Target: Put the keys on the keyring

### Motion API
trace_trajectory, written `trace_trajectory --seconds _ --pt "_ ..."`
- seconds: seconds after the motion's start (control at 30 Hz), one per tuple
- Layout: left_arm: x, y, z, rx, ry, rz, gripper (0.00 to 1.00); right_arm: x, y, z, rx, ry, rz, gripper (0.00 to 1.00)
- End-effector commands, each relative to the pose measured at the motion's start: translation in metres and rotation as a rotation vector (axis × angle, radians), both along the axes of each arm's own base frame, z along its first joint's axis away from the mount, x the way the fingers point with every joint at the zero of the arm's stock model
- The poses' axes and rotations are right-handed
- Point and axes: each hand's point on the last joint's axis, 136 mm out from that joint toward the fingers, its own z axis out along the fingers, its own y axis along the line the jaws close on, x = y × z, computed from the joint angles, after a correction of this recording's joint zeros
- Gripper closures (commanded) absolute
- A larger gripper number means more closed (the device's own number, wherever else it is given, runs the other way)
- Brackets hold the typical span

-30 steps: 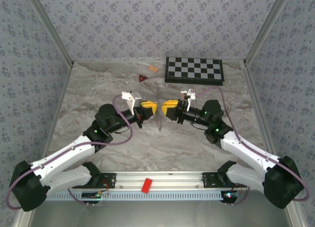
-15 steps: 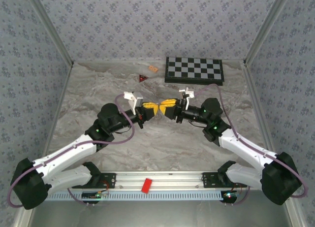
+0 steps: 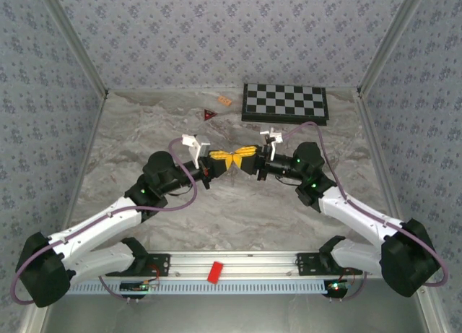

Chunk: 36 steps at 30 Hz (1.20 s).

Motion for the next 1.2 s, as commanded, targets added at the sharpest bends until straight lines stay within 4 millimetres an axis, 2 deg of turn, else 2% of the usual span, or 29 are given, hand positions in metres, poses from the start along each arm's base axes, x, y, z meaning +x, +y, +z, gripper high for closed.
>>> trace_trajectory --seconds 0.0,0.07,0.2,0.23,0.3,0.43,0.6,0.83,1.0,1.17 --pt "-0.014 -0.005 0.036 -0.073 -0.061 -0.075 1.00 -0.005 0.004 0.018 0.034 -0.033 0.042 0.89" --pt "-0.014 -0.005 0.036 -0.072 -0.059 -0.081 1.00 -0.006 0.004 0.017 0.035 -0.033 0.047 0.98" --pt "-0.012 -0.005 0.034 -0.059 -0.038 -0.084 1.00 -0.007 0.001 0.017 0.033 -0.039 0.046 1.00" --pt "-0.011 -0.004 0.033 -0.054 -0.030 -0.083 0.97 -0.006 0.000 0.016 0.030 -0.040 0.043 1.00" --pt "-0.006 0.000 0.030 -0.034 0.000 -0.069 0.80 -0.003 -0.004 0.012 0.007 -0.034 0.026 1.00" --pt "0.004 0.010 0.021 0.004 0.048 -0.058 0.69 0.002 -0.011 -0.001 -0.093 -0.034 -0.003 1.00" --pt "0.007 0.019 0.007 0.097 0.053 -0.054 0.67 0.002 -0.011 -0.024 -0.309 -0.046 -0.010 1.00" --pt "0.003 0.015 -0.012 0.159 0.054 -0.090 0.67 0.005 -0.008 -0.041 -0.542 -0.053 0.036 1.00" --pt "0.004 0.015 -0.019 0.185 0.056 -0.094 0.66 -0.001 -0.002 -0.046 -0.593 -0.041 0.144 1.00" --pt "0.004 0.014 -0.022 0.199 0.047 -0.099 0.66 -0.005 -0.002 -0.044 -0.582 -0.056 0.169 1.00"
